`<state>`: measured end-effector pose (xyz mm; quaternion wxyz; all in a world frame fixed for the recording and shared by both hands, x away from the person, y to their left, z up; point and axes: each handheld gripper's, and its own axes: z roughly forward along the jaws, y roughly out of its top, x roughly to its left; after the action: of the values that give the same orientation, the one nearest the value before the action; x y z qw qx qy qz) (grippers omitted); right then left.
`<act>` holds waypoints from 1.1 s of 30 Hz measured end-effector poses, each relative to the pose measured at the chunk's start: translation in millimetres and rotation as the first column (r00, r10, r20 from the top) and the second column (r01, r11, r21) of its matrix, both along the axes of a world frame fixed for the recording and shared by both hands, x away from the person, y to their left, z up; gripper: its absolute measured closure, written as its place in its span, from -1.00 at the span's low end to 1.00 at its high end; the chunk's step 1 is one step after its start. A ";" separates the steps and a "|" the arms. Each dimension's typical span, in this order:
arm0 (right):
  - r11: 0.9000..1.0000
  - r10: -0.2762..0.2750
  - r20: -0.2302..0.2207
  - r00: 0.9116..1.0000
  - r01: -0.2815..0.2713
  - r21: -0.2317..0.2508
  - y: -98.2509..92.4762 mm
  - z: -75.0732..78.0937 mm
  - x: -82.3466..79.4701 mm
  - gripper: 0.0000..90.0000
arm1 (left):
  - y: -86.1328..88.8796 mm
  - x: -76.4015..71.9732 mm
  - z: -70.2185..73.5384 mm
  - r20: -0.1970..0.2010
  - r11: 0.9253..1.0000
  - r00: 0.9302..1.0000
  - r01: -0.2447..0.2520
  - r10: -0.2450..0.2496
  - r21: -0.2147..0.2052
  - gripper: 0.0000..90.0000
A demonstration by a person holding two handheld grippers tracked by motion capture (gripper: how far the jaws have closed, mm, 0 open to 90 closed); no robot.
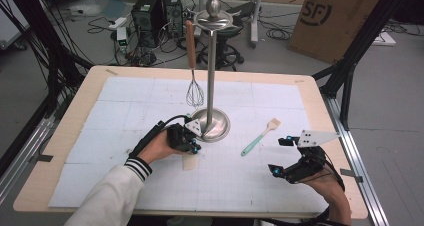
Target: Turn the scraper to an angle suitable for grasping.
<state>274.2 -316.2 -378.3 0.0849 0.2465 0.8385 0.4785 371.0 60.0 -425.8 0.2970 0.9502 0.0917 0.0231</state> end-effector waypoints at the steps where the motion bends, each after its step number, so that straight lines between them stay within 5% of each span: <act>1: 1.000 0.001 -0.001 1.000 -0.001 0.001 0.2 -0.1 0.0 -1.00 | 0.1 0.3 -0.5 -0.003 1.000 1.000 -0.005 0.005 0.000 1.00; 33: 1.000 0.005 -0.003 1.000 -0.005 0.002 -0.3 -0.5 0.5 -1.00 | 7.5 0.7 3.8 -0.019 0.999 0.999 -0.025 0.026 0.033 1.00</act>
<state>274.6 -316.4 -378.8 0.0824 0.2451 0.8388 0.4791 371.7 67.4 -422.0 0.2802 0.9538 0.1063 0.0191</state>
